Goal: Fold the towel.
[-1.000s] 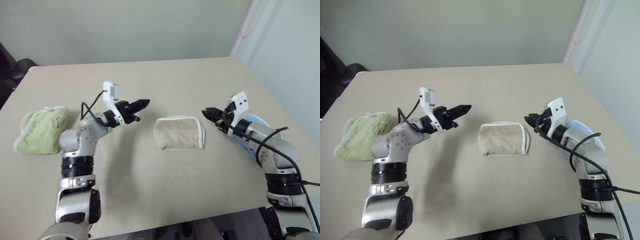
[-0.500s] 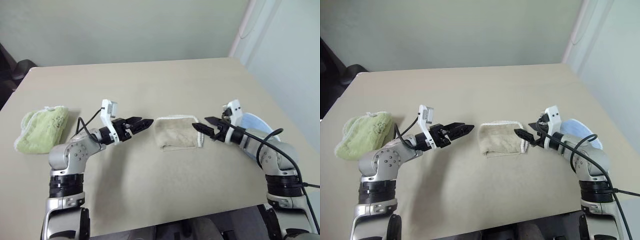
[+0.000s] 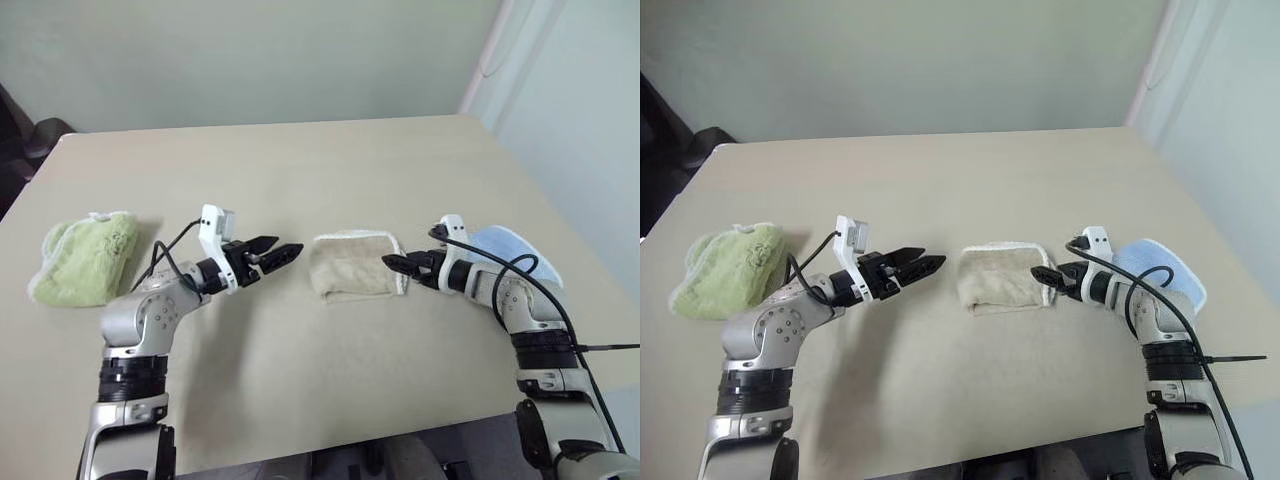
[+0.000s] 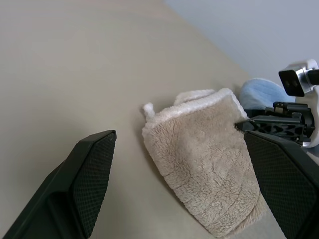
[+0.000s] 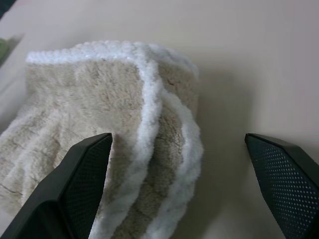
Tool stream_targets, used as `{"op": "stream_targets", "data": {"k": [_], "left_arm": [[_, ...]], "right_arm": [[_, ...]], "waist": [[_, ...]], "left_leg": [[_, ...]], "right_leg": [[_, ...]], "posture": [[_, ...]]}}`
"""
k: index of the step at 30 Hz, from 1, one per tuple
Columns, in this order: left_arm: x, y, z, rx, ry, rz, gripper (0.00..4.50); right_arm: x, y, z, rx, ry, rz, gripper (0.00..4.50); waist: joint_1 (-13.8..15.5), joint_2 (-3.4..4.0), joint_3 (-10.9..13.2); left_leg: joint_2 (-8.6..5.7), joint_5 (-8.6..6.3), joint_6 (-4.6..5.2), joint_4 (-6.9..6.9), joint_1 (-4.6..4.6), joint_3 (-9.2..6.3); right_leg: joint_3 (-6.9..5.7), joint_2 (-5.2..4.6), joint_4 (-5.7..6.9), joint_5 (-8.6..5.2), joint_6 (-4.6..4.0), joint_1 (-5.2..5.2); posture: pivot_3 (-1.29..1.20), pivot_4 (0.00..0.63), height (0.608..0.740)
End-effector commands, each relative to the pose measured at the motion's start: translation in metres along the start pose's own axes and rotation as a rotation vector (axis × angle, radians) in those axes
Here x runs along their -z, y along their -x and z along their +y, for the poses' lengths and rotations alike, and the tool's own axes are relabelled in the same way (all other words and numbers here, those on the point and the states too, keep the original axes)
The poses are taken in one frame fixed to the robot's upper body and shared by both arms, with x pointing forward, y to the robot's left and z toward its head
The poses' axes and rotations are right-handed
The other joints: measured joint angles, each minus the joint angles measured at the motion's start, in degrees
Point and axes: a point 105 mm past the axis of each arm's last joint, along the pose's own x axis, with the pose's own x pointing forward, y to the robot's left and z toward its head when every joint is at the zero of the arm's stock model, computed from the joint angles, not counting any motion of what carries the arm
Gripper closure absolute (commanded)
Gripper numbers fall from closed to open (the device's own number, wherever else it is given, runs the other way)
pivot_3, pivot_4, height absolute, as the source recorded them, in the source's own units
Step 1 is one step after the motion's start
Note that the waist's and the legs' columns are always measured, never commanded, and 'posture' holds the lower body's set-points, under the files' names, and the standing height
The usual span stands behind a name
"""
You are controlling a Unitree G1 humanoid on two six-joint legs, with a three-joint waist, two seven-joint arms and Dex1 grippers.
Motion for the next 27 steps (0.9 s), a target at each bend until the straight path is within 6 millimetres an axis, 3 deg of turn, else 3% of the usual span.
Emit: {"op": "stream_targets", "data": {"k": [1, 6, 12, 13, 16, 26, 27], "left_arm": [[-0.012, 0.002, -0.005, 0.015, -0.041, -0.049, 0.04], [-0.011, 0.003, -0.004, 0.011, -0.043, -0.052, 0.04], [-0.007, 0.000, -0.006, 0.013, -0.038, -0.055, 0.04], [-0.007, 0.000, -0.006, 0.015, -0.038, -0.056, 0.01], [-0.006, -0.001, -0.007, 0.014, -0.038, -0.057, 0.00], [-0.005, -0.001, -0.006, 0.010, -0.031, -0.062, 0.00], [-0.005, -0.001, -0.006, 0.011, -0.029, -0.065, 0.00]], "right_arm": [[-0.001, -0.007, 0.021, -0.101, -0.007, 0.010, 0.00], [0.003, -0.010, 0.046, -0.206, 0.006, 0.042, 0.00], [0.005, -0.014, 0.051, -0.212, 0.009, 0.059, 0.00], [0.005, -0.014, 0.050, -0.206, 0.007, 0.059, 0.17], [0.003, -0.015, 0.048, -0.197, -0.008, 0.047, 0.91], [-0.011, -0.004, 0.050, -0.221, -0.065, -0.022, 4.49], [-0.013, -0.002, 0.050, -0.221, -0.070, -0.030, 4.49]], "waist": [[-0.22, 0.00, 0.00], [-0.42, 0.00, 0.00], [-0.40, 0.00, 0.00], [-0.39, 0.00, 0.00], [-0.36, 0.00, 0.00], [-0.34, 0.00, 0.00], [-0.34, 0.00, 0.00]], "left_leg": [[0.01, 0.00, 0.00, 0.00, 0.01, 0.00], [0.02, 0.00, -0.01, 0.00, 0.01, 0.00], [-0.01, -0.01, -0.02, 0.01, -0.02, 0.00], [-0.01, -0.01, -0.02, 0.01, -0.02, 0.00], [0.00, -0.01, -0.03, 0.00, -0.02, 0.00], [-0.01, -0.01, -0.03, 0.00, -0.03, 0.00], [-0.01, -0.01, -0.03, 0.00, -0.03, 0.00]], "right_leg": [[-0.01, 0.01, 0.01, 0.01, -0.01, 0.00], [-0.02, 0.02, 0.06, -0.01, -0.05, -0.04], [-0.01, 0.00, 0.06, -0.02, -0.08, -0.05], [-0.01, 0.00, 0.06, -0.03, -0.08, -0.05], [-0.01, 0.00, 0.07, -0.03, -0.08, -0.06], [-0.01, 0.00, 0.08, -0.03, -0.09, -0.08], [-0.01, 0.00, 0.08, -0.03, -0.09, -0.07]], "posture": [[0.00, 0.150, 0.740], [0.00, 0.150, 0.740], [0.00, 0.150, 0.740], [0.00, 0.150, 0.740], [0.00, 0.150, 0.740], [0.00, 0.150, 0.740], [0.00, 0.150, 0.740]]}}
